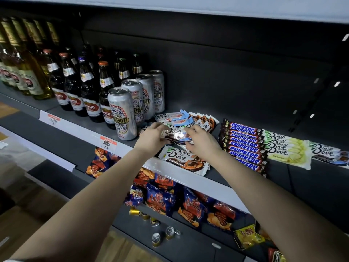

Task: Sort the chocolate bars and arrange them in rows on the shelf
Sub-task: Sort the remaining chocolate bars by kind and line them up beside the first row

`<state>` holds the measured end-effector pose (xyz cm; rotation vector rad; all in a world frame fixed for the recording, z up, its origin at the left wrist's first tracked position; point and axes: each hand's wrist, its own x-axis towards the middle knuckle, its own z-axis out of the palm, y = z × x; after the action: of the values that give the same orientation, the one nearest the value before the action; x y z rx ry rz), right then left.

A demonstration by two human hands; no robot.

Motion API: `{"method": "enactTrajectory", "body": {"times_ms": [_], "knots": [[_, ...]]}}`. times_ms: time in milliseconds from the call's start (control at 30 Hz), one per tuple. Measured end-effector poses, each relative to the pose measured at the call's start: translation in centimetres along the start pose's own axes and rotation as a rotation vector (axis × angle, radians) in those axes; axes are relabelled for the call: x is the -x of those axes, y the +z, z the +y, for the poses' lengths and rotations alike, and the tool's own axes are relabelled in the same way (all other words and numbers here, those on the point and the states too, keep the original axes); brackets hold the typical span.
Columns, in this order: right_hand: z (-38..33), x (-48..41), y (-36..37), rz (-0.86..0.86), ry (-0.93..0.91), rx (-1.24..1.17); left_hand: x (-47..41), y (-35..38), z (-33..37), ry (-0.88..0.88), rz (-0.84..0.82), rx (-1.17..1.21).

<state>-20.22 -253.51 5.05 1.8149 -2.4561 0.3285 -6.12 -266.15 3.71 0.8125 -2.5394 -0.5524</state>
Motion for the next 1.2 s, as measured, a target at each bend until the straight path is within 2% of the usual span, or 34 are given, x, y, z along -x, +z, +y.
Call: {"method": "enactTrajectory", "body": {"times_ms": [167,333,500,800,1200], "knots": [[0.5,0.9,-1.4,0.099,-0.016,-0.023,-0.1,-0.3,0.6,-0.006,0.061,-0.085],[2.6,2.6,-3.3,0.134,-0.011,0.033,-0.7,-0.4,2.8,0.066,0.132,-0.237],[5.5,5.2,-4.9,0.166,0.039,0.086,-1.8,0.9,7.2,0.097,0.144,-0.235],[11.7,11.6,-7.4,0.120,0.258,0.191,-3.1,4.7,16.0,0.282,0.092,-0.175],[19.6,22.3,-9.5,0.175,0.461,0.239,-2.7,12.3,26.8,0.522,-0.018,-0.100]]}}
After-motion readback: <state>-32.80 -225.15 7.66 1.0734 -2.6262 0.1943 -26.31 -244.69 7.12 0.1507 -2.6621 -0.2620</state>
